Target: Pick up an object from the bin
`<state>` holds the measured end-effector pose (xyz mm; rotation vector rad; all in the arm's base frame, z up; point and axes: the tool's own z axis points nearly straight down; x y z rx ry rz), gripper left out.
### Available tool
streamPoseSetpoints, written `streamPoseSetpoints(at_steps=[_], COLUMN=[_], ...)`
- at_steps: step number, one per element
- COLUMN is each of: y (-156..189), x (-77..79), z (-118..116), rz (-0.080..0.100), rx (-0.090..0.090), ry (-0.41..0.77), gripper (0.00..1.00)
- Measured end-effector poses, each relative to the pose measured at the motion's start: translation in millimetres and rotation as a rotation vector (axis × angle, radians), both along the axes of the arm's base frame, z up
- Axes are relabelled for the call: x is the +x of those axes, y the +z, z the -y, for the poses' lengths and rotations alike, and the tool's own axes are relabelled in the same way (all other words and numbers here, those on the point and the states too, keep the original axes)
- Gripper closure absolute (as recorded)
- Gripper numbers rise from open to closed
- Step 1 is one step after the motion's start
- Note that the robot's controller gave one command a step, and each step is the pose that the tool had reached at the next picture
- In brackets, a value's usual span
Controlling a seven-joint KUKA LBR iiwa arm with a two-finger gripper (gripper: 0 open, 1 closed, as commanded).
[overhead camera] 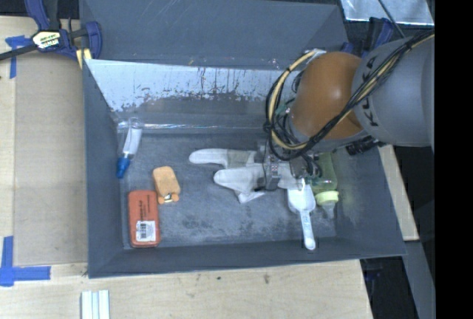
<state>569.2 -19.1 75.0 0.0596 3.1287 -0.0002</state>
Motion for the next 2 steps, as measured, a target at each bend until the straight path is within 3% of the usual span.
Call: streamPoseSetpoints(at_steps=[1,2], y=[0,181], x=[0.0,-17.4], z=[0,6], rz=[0.0,-0.002], rx=[0.0,-0.001], ry=[0.0,0.046], gripper=[1.0,1.0])
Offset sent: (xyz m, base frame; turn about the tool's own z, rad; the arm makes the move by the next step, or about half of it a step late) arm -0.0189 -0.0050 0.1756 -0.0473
